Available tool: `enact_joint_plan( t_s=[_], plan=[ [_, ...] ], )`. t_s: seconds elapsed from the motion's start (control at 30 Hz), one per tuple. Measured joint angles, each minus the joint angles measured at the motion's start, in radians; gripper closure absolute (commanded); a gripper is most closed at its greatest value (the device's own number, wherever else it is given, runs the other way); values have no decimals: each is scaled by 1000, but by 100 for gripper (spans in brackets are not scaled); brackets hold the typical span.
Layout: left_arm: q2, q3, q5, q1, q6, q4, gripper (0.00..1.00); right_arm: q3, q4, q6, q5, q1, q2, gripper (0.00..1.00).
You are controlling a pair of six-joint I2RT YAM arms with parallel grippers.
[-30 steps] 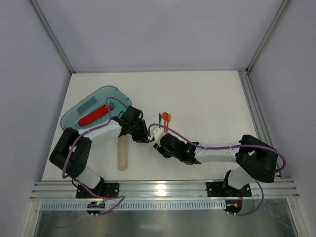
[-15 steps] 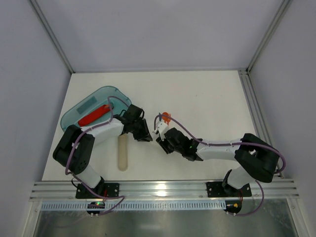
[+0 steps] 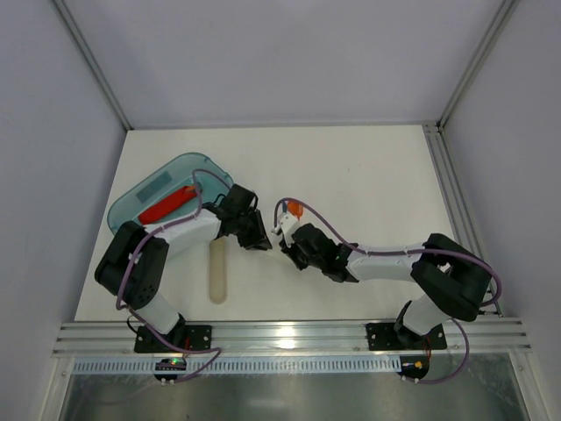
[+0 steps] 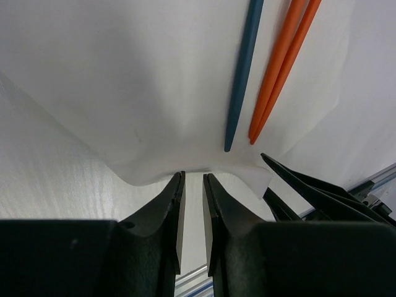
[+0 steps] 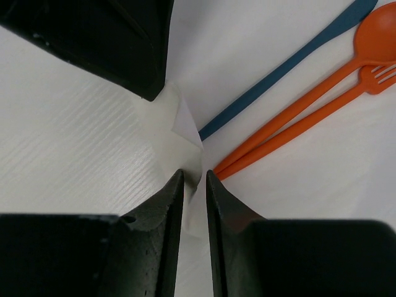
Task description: Place the utensils on the paper napkin and roll it up
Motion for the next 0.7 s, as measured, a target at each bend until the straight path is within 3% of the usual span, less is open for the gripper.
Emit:
enact_joint_plan(
  t_s=[0.13, 0.4, 0.7],
  plan=[
    [0, 10, 0, -17, 0, 0, 79, 15, 1, 1, 4, -2, 9, 71],
    [10, 35, 6, -45, -2, 20, 79, 17, 1, 23, 17, -6, 10, 69],
    [70, 70, 16, -48, -6, 53, 79, 1, -7, 108, 27, -12, -50, 57]
  ],
)
